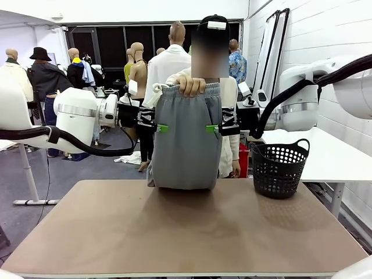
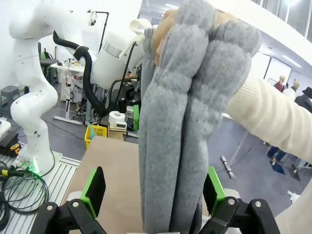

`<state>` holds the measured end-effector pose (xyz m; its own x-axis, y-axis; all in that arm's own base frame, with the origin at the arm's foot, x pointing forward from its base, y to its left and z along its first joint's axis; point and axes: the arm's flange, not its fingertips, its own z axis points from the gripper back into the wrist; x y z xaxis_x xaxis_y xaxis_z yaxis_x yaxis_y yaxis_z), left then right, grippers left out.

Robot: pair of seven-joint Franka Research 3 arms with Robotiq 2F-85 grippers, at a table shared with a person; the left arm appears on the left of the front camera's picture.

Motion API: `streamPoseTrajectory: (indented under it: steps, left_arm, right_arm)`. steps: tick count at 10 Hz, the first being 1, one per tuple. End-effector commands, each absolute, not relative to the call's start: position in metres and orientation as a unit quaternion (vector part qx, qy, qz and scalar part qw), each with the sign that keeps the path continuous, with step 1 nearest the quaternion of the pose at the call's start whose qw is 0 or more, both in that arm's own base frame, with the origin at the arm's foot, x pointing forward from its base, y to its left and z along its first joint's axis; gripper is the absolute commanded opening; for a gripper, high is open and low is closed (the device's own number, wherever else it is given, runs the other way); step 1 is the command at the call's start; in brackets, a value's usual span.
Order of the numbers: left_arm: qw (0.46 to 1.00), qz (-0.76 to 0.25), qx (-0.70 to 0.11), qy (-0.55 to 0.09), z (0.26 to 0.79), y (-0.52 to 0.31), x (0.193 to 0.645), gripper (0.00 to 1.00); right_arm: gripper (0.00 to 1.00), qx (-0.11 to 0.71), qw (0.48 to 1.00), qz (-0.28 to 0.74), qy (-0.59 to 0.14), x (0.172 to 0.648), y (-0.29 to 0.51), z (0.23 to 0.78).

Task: Fold the training pants.
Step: Grab both ends of the Training pants handed by a person.

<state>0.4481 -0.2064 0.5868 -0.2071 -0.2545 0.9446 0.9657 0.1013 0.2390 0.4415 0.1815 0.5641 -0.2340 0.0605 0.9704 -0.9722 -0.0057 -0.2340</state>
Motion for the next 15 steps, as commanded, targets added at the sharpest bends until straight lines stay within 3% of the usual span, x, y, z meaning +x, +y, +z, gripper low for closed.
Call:
streamPoseTrajectory:
  steps: [1,9,15]
  left_arm:
    - [0.521,-0.567,-0.36,-0.527,0.592,-0.211,0.448,1.0]
    - [0.496,-0.57,-0.391,-0.526,0.611,-0.218,0.442,1.0]
    - [0.486,-0.57,-0.406,-0.524,0.61,-0.23,0.46,1.0]
  right_arm:
    - [1.0,0.434,0.45,0.568,-0.536,0.445,0.183,0.57]
    - [1.0,0.446,0.427,0.558,-0.554,0.444,0.191,0.582]
    - [1.0,0.449,0.46,0.531,-0.552,0.453,0.197,0.588]
